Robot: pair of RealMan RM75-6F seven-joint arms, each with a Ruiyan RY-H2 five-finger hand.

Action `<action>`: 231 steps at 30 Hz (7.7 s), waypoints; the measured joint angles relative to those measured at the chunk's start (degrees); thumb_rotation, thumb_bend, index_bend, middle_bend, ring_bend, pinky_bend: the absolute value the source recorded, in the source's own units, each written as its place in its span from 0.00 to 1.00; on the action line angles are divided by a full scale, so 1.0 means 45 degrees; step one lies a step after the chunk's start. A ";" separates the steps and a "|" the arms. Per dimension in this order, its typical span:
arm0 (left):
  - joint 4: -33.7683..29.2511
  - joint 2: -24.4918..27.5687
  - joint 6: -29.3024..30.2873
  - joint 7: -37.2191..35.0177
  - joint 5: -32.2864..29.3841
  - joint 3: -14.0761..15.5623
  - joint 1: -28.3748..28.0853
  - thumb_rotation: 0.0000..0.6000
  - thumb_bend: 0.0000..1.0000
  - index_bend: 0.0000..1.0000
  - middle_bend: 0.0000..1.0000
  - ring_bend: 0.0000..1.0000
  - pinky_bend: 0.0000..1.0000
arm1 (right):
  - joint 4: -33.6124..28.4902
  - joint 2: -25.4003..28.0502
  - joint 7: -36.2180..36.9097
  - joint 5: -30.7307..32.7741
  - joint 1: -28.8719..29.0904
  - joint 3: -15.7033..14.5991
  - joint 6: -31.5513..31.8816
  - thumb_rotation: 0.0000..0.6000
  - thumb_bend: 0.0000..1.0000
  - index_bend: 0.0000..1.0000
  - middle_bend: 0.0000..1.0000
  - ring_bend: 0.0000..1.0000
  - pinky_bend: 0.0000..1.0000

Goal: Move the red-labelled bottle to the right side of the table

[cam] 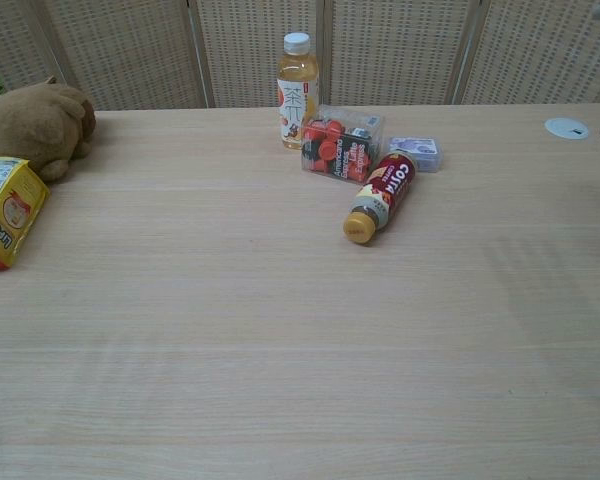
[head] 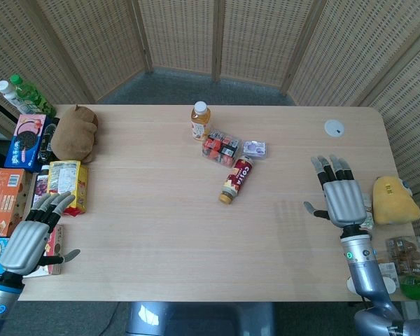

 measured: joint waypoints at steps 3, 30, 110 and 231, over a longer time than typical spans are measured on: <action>0.0010 -0.0040 -0.0083 -0.0004 0.0022 0.0013 -0.0033 0.96 0.07 0.00 0.00 0.00 0.00 | -0.0052 0.0012 0.0094 -0.0063 -0.0046 0.0027 -0.0011 0.79 0.23 0.00 0.00 0.00 0.00; 0.0396 -0.0003 0.0045 -0.0500 0.0175 0.0089 0.0064 0.96 0.07 0.00 0.00 0.00 0.00 | 0.0580 -0.1152 0.1279 0.0088 0.2814 0.0603 -0.5053 0.82 0.71 0.00 0.00 0.00 0.00; 0.0808 0.0198 0.0283 -0.1523 0.0670 0.0313 0.0153 0.96 0.07 0.00 0.00 0.00 0.00 | 1.0578 -0.2976 0.6145 -0.5256 0.2949 -0.4463 -0.3387 1.00 0.03 0.00 0.00 0.00 0.00; 0.1507 -0.0224 0.0940 -0.2390 0.0931 0.0193 0.0360 0.95 0.07 0.00 0.00 0.00 0.00 | 0.5271 -0.0674 0.4214 -0.6085 0.4285 -0.2347 -0.4470 1.00 0.33 0.75 1.00 1.00 0.85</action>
